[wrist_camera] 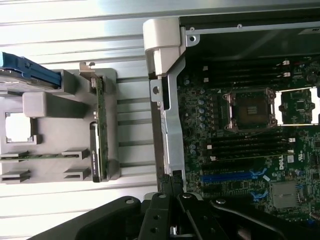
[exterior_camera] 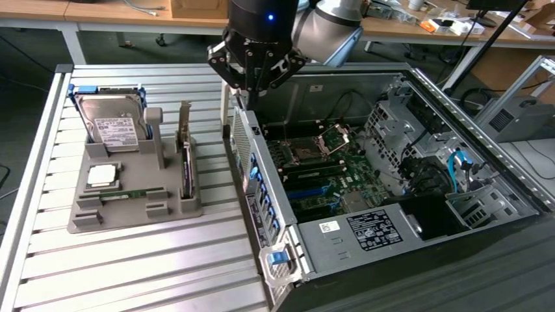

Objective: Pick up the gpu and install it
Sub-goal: 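Reach for the gpu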

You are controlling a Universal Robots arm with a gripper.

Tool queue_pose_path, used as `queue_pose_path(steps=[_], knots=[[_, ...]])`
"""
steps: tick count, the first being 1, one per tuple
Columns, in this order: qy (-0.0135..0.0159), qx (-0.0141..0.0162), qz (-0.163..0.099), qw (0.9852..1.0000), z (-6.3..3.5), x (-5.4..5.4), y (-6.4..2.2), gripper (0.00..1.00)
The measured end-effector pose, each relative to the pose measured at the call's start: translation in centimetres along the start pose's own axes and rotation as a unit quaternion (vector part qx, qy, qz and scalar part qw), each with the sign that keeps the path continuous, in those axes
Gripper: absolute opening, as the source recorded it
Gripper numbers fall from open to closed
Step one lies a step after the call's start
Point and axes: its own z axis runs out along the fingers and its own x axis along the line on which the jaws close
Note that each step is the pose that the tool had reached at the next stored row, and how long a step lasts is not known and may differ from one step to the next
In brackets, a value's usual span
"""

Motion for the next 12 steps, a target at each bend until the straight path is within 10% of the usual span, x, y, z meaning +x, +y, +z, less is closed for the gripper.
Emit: queue_pose_path(steps=[12], knots=[[0.0,0.0,0.0,1.0,-0.01,0.48,-0.04,0.11]])
